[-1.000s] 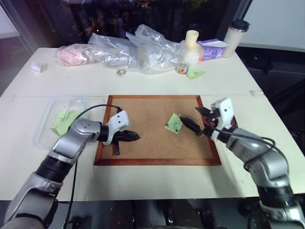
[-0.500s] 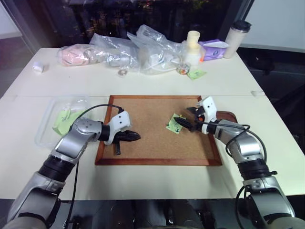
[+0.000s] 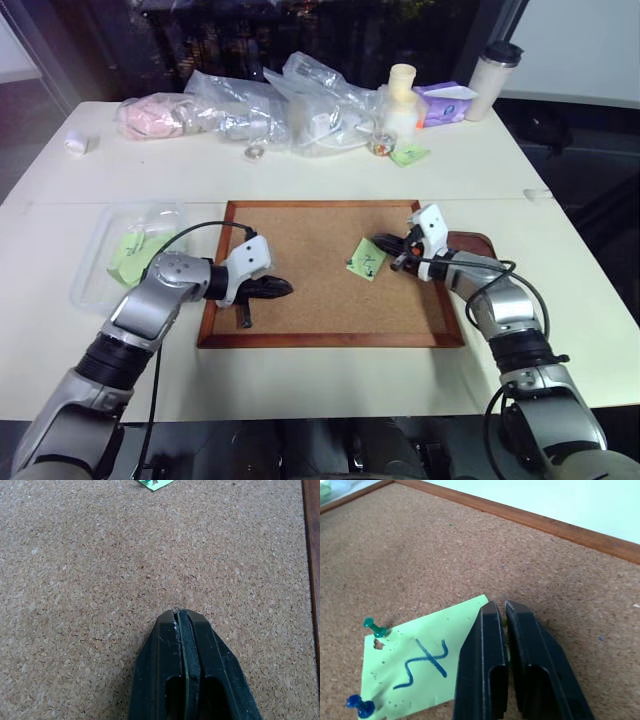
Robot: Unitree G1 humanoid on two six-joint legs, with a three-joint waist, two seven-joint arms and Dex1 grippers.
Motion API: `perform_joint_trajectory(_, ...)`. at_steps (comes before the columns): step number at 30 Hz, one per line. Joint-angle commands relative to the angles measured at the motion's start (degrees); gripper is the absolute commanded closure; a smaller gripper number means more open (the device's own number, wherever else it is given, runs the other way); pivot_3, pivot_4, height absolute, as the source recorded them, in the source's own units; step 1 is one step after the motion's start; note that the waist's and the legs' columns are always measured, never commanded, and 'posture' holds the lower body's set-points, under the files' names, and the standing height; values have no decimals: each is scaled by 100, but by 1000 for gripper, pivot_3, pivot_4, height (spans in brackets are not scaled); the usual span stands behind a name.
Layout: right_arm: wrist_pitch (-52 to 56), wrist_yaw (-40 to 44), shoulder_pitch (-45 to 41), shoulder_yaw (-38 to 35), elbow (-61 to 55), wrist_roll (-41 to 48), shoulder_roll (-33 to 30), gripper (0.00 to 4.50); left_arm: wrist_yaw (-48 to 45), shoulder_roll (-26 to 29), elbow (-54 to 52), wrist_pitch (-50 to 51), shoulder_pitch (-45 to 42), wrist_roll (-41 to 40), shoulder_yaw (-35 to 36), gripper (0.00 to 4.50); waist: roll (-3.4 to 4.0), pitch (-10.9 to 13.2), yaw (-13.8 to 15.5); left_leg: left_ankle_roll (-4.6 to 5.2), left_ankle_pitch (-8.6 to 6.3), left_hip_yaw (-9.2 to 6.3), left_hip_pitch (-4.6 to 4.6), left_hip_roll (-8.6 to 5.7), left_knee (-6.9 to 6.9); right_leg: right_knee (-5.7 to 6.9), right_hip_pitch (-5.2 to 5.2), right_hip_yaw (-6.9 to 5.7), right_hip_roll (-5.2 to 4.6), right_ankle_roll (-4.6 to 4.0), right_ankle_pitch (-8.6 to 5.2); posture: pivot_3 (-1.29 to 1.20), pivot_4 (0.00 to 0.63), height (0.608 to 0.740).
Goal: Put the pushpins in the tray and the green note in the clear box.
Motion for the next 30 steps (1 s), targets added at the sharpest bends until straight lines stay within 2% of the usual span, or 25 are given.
perform_joint_trajectory(1, -223, -25, -13, -119, -170, -176, -104, 4463, -99, 60, 86, 161, 158, 161, -216, 4500, 0, 0, 3, 0, 0, 0, 0, 0, 0, 0, 0, 0, 0, 0, 0, 0, 150, 734)
perform_joint_trajectory(6, -496, -222, 2, -347, -327, -229, -74, 4463, -145, 68, 135, 151, 129, 200, -284, 4500, 1, 0, 10, 0, 0, 0, 0, 0, 0, 0, 0, 0, 0, 0, 0, 0, 150, 734)
perform_joint_trajectory(10, -676, -468, 77, -734, -733, 23, -7, 4463, -596, 414, -125, 51, 293, 315, -616, 4500, 13, 4, -5, -1, 0, 3, -1, 0, 0, 0, -3, 2, 0, 0, 0, 0, 150, 734)
perform_joint_trajectory(19, -461, -820, 623, -1132, -1718, 97, -30, 4463, -342, 101, 117, 112, 223, 305, -474, 4500, 46, -22, 22, 2, -1, 5, 20, -1, -3, -2, 19, 4, -1, 2, -3, 0, 150, 734)
perform_joint_trajectory(24, -188, -1524, 955, -1702, -1633, -97, -333, 4463, -209, -21, 253, -95, 178, 410, -375, 4500, 46, -22, 62, 1, -1, 3, 19, -7, -1, -3, 22, 4, -8, 2, -3, 0, 150, 734)
perform_joint_trajectory(30, 213, -1545, 1513, -1976, -1691, 51, -505, 4463, -70, -159, 356, -284, 145, 493, -308, 4500, 56, -28, 95, 2, -1, 2, 23, -8, 0, -5, 28, 7, -7, 3, -2, 0, 150, 734)
